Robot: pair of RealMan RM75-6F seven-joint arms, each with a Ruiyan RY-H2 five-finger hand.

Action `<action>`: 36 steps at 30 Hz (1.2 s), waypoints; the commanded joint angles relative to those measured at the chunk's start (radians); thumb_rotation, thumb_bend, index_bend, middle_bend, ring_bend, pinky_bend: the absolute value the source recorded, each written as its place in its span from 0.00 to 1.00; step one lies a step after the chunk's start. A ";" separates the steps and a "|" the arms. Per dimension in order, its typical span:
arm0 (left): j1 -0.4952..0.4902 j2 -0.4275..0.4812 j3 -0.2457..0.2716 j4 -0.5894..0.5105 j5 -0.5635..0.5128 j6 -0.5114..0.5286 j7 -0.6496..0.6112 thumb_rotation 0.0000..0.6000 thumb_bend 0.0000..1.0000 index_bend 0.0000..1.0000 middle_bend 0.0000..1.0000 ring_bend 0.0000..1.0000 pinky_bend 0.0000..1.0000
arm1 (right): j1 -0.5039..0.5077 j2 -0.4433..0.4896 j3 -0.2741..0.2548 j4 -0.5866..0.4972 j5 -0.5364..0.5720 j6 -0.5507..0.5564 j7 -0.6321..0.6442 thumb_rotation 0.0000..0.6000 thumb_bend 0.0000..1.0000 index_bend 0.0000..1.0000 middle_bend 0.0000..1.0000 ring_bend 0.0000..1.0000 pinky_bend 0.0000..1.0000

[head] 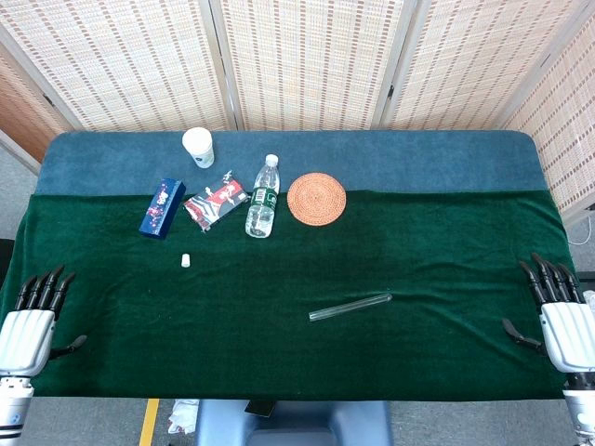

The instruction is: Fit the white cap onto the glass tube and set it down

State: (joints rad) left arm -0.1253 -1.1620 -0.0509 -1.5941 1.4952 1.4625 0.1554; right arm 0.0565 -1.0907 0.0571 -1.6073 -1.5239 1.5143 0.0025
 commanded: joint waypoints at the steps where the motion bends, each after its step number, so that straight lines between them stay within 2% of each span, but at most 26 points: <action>1: -0.004 0.001 -0.001 -0.002 -0.001 -0.004 0.004 1.00 0.14 0.00 0.04 0.03 0.00 | 0.003 0.003 -0.002 0.001 0.002 -0.011 0.005 0.85 0.34 0.00 0.00 0.04 0.00; 10: -0.003 0.002 -0.002 -0.002 0.009 0.011 -0.001 1.00 0.14 0.00 0.07 0.05 0.00 | -0.002 0.006 -0.001 0.003 -0.006 0.003 0.016 0.86 0.34 0.00 0.00 0.04 0.00; 16: -0.015 0.003 -0.006 0.008 0.023 0.008 -0.012 1.00 0.15 0.01 0.13 0.11 0.00 | -0.009 0.004 -0.001 0.014 -0.008 0.017 0.028 0.85 0.33 0.00 0.00 0.05 0.00; 24: -0.097 0.021 -0.036 0.026 0.035 -0.076 -0.030 1.00 0.31 0.13 0.33 0.28 0.01 | -0.003 0.005 0.007 0.013 -0.016 0.020 0.026 0.85 0.33 0.00 0.00 0.06 0.00; 26: -0.129 0.014 -0.048 0.046 0.045 -0.102 -0.041 1.00 0.33 0.15 0.38 0.35 0.10 | 0.000 0.006 0.008 0.010 -0.019 0.019 0.023 0.85 0.33 0.00 0.00 0.06 0.00; 30: -0.188 0.001 -0.053 0.089 0.076 -0.155 -0.074 1.00 0.37 0.24 0.54 0.51 0.46 | 0.001 0.008 0.009 0.007 -0.018 0.017 0.020 0.85 0.33 0.00 0.00 0.07 0.00; 33: -0.233 -0.007 -0.049 0.114 0.096 -0.205 -0.086 1.00 0.43 0.28 0.71 0.63 0.61 | 0.001 0.007 0.009 0.007 -0.016 0.016 0.019 0.85 0.33 0.00 0.00 0.10 0.00; 36: -0.274 -0.012 -0.043 0.124 0.101 -0.265 -0.080 1.00 0.50 0.30 0.84 0.73 0.70 | 0.002 0.005 0.009 0.008 -0.014 0.013 0.019 0.85 0.34 0.00 0.01 0.12 0.00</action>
State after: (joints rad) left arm -0.3709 -1.1679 -0.0983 -1.4817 1.5880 1.2332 0.0747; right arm 0.0580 -1.0857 0.0658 -1.5991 -1.5384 1.5278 0.0219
